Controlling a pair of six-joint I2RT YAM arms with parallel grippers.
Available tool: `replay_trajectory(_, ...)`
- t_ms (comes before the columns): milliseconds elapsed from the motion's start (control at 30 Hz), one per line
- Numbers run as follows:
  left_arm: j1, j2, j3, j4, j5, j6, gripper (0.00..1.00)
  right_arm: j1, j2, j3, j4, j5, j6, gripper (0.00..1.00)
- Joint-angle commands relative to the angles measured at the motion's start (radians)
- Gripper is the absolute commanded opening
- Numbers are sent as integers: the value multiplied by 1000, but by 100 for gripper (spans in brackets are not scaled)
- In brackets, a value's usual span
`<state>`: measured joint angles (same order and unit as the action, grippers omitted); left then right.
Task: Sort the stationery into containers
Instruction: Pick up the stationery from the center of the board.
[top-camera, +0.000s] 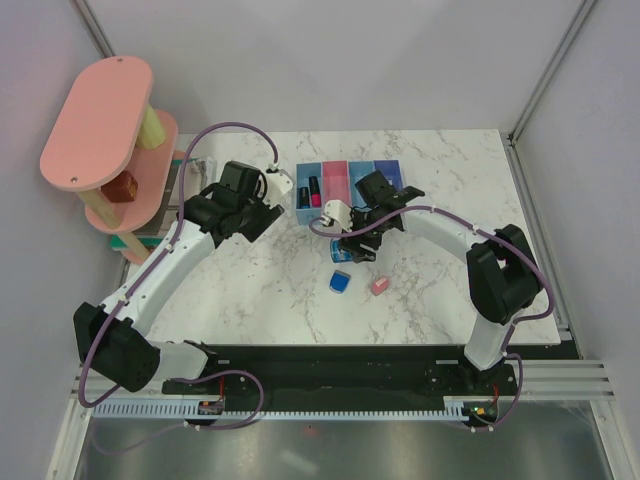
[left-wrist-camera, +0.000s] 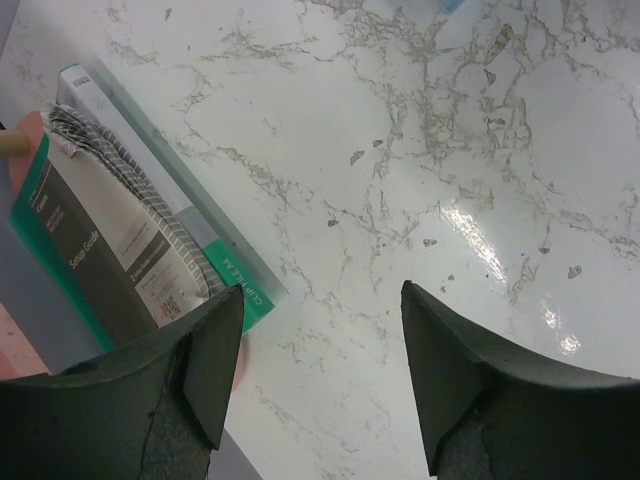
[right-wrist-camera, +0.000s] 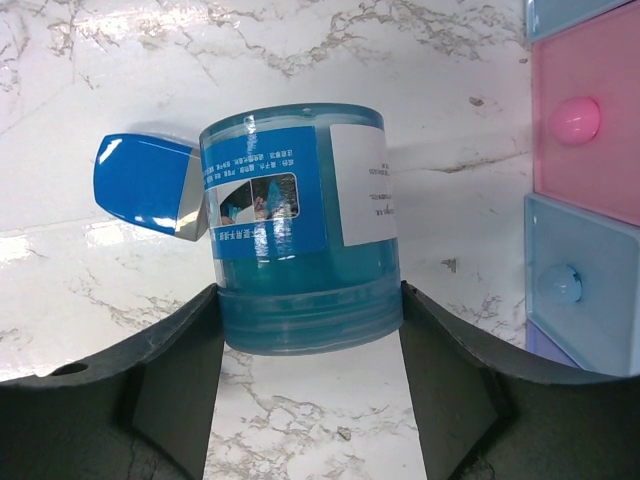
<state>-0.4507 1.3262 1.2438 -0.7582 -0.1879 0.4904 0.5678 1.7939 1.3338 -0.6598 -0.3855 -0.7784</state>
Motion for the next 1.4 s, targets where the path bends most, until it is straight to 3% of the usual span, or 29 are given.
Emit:
replay_trajectory(0,3,-32,36,3,22,-15,72,7,-41,39,-17,2,-24,64)
replay_trajectory(500,4,-35,32,5,27,-16,72,20,-21,62,-37,54,-24,63)
replay_trajectory(933,3,-51,46,2,28,-9,72,87,13,143,-142,422,-134,62)
replay_trajectory(1367,4,-87,9,2,38,-18,72,153,104,258,-349,585,-286,62)
